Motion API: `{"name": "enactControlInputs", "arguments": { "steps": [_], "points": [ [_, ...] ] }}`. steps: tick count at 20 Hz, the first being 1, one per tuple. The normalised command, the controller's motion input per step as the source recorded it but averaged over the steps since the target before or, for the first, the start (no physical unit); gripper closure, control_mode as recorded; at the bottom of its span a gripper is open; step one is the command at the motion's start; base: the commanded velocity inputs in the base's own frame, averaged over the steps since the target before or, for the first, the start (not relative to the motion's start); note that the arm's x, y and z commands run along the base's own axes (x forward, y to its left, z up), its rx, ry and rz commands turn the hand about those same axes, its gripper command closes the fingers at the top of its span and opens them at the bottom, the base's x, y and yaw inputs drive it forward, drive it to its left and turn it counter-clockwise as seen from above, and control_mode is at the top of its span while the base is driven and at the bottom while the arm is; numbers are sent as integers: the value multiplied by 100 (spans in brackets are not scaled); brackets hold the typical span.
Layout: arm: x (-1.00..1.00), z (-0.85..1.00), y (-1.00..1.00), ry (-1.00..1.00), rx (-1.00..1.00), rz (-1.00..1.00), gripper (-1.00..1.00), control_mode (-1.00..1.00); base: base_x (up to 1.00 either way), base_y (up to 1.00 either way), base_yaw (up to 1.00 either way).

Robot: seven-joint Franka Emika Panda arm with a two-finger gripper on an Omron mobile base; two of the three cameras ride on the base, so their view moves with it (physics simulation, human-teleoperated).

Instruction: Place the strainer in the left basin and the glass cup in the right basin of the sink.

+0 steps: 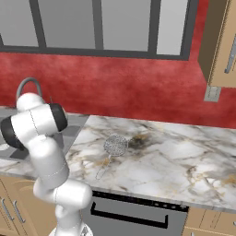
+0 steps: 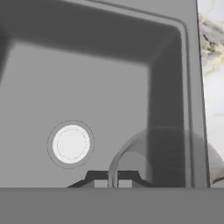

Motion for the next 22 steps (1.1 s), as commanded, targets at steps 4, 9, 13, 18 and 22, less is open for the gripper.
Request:
{"name": "enactControlInputs", "arguments": {
  "steps": [4, 9, 13, 18, 22],
  "points": [
    [30, -17, 22, 0, 0, 0, 100, -100, 0, 0, 0],
    [31, -25, 22, 0, -3, 0, 100, -100, 0, 0, 0],
    [37, -37, 23, 0, -4, 0, 100, -100, 0, 0, 0],
    [25, -44, 20, 0, -4, 0, 100, -100, 0, 0, 0],
    [18, -40, 15, 0, -1, 0, 100, -100, 0, 0, 0]
  ]
}}
